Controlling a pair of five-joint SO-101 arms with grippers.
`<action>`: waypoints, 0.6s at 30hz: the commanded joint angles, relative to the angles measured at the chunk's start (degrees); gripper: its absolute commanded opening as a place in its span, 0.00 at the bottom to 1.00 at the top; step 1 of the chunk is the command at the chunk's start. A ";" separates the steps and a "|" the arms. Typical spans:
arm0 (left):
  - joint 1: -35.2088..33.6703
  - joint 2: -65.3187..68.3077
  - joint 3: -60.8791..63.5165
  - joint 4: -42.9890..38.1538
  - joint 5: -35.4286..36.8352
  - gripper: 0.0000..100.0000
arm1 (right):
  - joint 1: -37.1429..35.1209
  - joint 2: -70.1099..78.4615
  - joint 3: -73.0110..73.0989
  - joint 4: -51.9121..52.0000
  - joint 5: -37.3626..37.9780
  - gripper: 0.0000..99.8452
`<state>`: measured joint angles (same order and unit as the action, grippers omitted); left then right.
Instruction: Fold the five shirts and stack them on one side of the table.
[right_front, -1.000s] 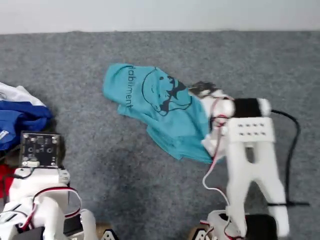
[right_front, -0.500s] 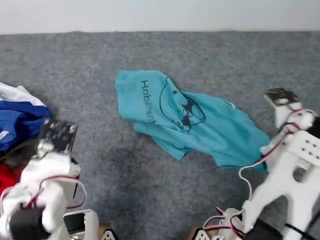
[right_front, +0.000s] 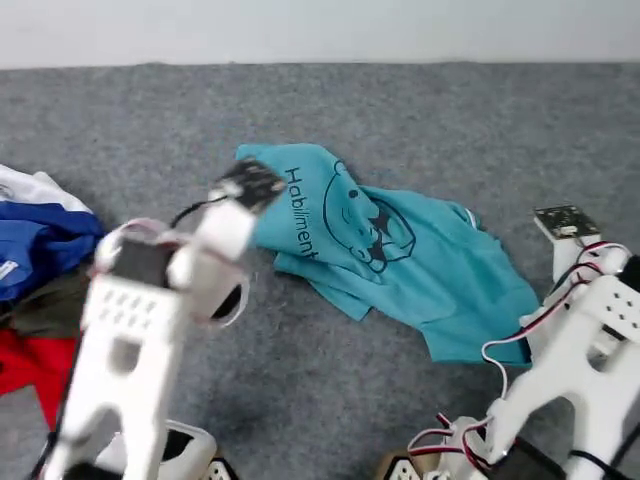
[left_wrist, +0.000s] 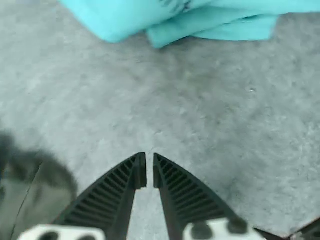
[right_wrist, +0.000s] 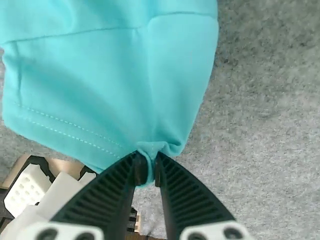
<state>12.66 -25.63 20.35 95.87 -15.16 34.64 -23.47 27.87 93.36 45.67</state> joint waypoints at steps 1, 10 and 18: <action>3.96 9.41 -6.81 -2.90 -0.62 0.08 | 0.57 -2.42 -0.26 -0.48 -0.62 0.01; 4.75 30.51 -20.79 -2.90 -0.44 0.15 | 0.92 -2.42 -0.26 -0.48 -0.62 0.01; 4.57 43.96 -30.99 -3.78 -0.62 0.15 | 0.92 -2.42 -0.26 -0.04 -0.62 0.01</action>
<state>17.14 16.13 -5.58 93.41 -15.08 34.81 -23.47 27.87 93.36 45.67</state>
